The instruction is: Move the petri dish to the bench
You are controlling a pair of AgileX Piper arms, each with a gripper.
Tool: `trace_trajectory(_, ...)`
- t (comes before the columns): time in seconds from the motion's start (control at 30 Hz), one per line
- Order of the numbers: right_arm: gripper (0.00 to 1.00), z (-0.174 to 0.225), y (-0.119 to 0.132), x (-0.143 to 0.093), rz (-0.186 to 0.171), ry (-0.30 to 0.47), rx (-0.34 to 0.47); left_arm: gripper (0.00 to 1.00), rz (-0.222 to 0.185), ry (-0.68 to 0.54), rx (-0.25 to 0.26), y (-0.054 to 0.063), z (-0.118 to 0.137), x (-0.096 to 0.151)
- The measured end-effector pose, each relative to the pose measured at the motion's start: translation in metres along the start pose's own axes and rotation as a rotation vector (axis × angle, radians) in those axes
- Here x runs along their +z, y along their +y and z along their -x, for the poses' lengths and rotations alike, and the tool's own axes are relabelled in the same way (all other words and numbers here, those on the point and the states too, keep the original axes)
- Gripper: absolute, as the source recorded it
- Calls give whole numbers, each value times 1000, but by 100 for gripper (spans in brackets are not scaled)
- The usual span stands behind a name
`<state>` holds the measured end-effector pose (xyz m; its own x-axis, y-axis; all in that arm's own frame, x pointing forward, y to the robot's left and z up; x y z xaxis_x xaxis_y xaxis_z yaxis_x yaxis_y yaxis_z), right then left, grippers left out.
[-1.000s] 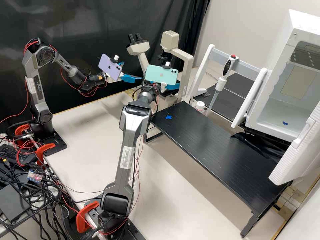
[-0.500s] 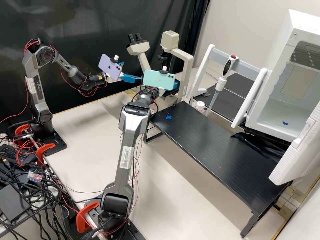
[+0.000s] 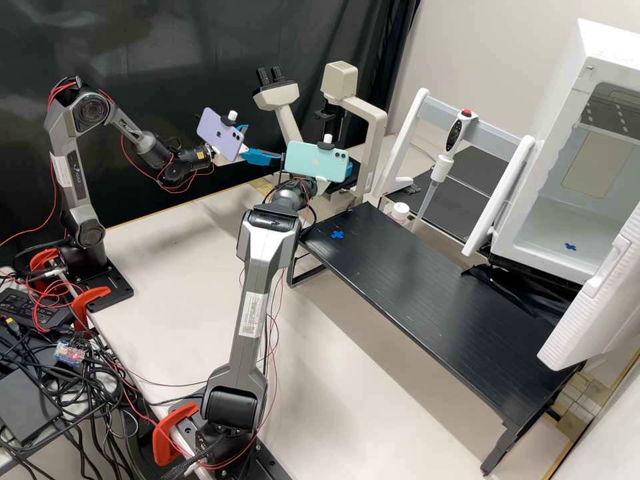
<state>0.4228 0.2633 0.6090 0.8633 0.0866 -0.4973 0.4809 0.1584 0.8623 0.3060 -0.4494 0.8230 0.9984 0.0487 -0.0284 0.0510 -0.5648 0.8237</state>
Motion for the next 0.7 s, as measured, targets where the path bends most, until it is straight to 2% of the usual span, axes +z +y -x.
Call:
trace_trajectory(0.6, 0, 6, -1, 5, -11, 0, 12, 100, 0, 0, 0, 0, 0, 0)
trace_trajectory(0.7, 0, 11, 0, 7, 0, 10, 20, 100, 0, 0, 0, 0, 0, 0)
